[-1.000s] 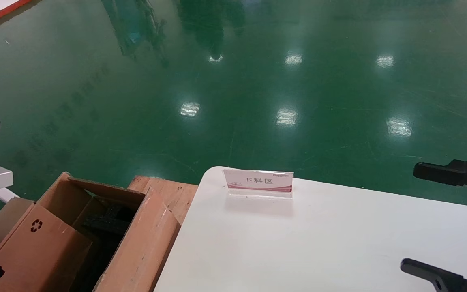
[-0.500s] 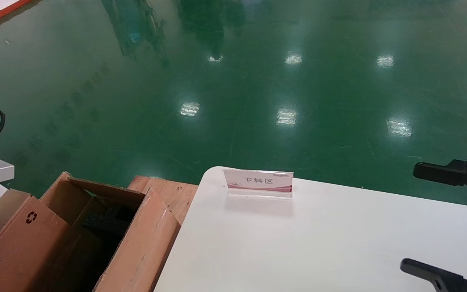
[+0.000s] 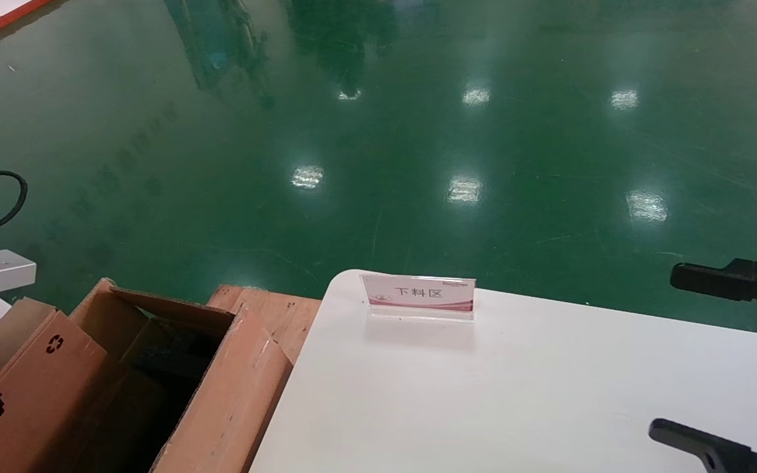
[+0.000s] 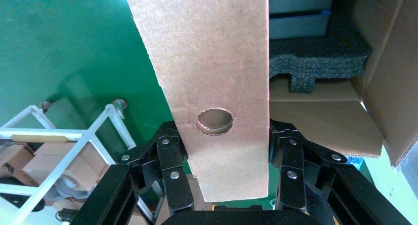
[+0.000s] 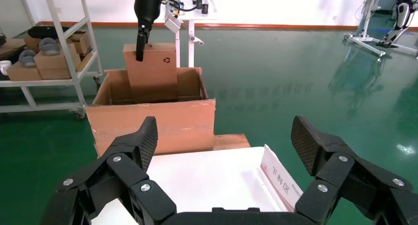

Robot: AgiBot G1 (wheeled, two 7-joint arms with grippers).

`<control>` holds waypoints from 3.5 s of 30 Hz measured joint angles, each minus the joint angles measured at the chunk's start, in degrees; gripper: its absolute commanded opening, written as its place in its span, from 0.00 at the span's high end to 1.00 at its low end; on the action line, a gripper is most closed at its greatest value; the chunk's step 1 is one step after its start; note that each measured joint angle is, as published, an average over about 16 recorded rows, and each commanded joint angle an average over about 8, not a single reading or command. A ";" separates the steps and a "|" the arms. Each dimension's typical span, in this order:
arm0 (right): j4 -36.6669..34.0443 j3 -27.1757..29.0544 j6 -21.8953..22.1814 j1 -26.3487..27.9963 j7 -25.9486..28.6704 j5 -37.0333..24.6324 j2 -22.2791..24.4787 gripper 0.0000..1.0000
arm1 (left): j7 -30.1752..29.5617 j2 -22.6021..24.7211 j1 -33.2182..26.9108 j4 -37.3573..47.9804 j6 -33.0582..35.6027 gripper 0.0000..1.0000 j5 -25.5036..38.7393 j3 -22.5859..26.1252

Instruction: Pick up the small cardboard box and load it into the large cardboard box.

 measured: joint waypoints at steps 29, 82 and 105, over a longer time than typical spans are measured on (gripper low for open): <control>0.00 0.00 0.00 0.00 0.00 0.00 0.00 0.00 | 0.16 -0.48 6.30 1.06 -3.77 1.00 0.31 -0.42; -0.01 0.00 0.02 -0.01 0.00 0.01 0.01 0.00 | -3.28 0.87 19.52 6.38 -8.68 0.00 -1.75 -2.37; -0.02 0.00 0.02 -0.01 0.00 0.01 0.01 0.00 | 7.42 0.20 13.26 8.47 -7.47 0.00 -1.16 -9.95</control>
